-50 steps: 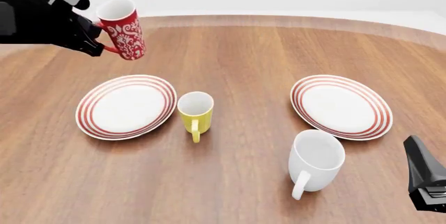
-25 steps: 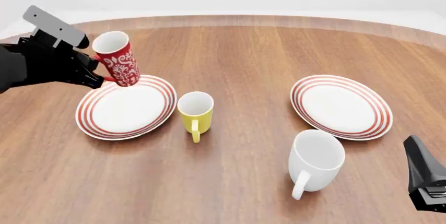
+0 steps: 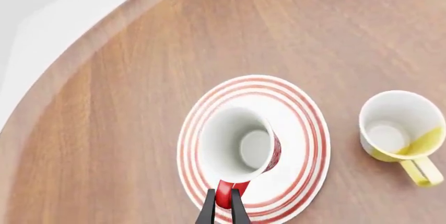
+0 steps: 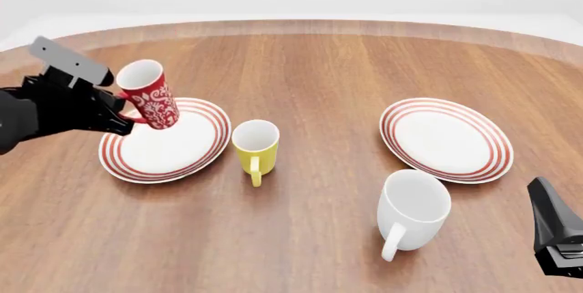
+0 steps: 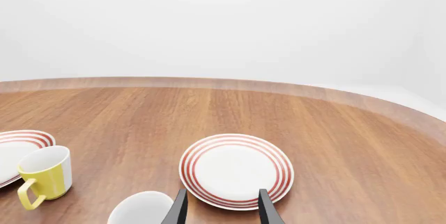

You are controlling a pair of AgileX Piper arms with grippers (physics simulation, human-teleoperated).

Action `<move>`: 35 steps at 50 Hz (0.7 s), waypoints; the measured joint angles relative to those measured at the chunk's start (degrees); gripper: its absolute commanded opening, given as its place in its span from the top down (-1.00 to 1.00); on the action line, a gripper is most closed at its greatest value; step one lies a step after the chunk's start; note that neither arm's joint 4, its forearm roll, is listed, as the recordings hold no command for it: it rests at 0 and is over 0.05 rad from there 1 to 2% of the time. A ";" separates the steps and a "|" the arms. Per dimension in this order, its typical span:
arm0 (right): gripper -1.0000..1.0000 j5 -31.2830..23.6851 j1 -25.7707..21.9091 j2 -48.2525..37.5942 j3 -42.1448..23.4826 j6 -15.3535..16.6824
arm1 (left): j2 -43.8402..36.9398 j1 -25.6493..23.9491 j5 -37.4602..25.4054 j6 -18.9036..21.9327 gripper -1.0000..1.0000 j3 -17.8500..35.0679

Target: Put the red mug on the left plate.

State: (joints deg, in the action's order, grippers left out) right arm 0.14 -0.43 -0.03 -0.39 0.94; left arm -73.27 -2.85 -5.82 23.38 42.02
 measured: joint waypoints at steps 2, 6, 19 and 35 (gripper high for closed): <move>-1.00 0.00 0.00 0.00 0.00 0.00 | -0.20 0.01 0.36 -0.07 1.00 -0.18; -1.00 0.00 0.00 0.00 0.00 0.00 | -0.74 0.02 1.14 -0.38 1.00 -0.43; -1.00 0.00 0.00 0.00 0.00 0.00 | -3.98 0.35 4.92 -1.43 1.00 -1.43; -1.00 0.00 0.00 0.00 0.00 0.00 | -8.29 1.09 9.37 -2.47 1.00 -2.61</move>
State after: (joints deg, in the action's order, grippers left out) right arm 0.14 -0.42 -0.03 -0.39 0.94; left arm -81.56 -1.76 3.55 20.91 39.42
